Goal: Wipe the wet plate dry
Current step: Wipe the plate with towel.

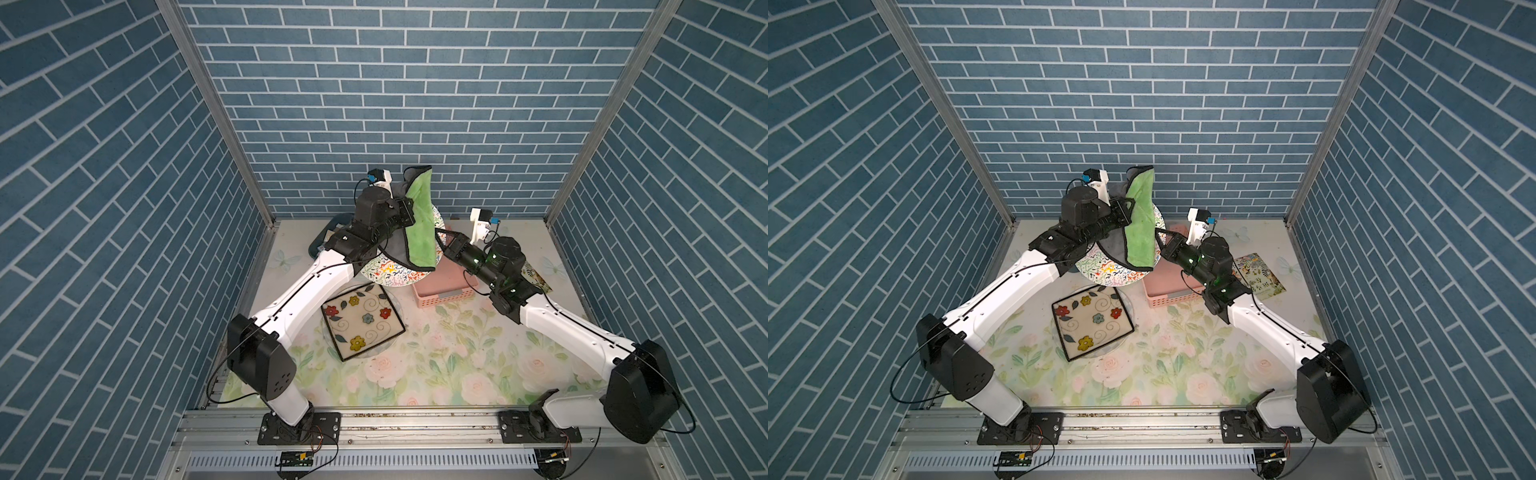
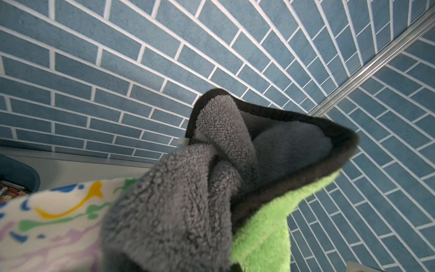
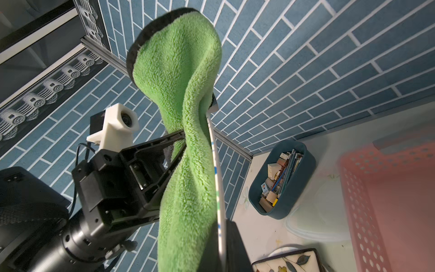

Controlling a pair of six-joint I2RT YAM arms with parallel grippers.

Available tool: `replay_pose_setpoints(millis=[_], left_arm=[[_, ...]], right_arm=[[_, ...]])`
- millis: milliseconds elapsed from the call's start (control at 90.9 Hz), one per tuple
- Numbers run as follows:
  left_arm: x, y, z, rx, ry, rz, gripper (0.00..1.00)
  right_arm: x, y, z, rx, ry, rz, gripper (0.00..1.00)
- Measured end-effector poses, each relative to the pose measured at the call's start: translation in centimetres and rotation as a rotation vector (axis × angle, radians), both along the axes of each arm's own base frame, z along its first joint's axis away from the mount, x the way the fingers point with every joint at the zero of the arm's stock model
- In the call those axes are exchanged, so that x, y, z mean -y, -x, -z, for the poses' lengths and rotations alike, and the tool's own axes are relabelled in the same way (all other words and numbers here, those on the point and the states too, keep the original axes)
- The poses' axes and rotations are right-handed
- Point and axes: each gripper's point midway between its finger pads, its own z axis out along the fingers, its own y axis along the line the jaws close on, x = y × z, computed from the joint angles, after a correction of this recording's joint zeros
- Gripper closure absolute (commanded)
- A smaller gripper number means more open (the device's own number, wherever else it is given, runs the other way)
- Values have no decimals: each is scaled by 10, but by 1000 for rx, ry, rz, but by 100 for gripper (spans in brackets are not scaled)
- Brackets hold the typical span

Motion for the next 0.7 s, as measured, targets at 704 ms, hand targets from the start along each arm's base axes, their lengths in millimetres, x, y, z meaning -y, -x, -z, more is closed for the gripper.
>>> replay_pose_setpoints(millis=[704], left_arm=[[-101,1,53,-99,-57,-181,100]], right_arm=[[46,-18,-15,62,37,122,100]])
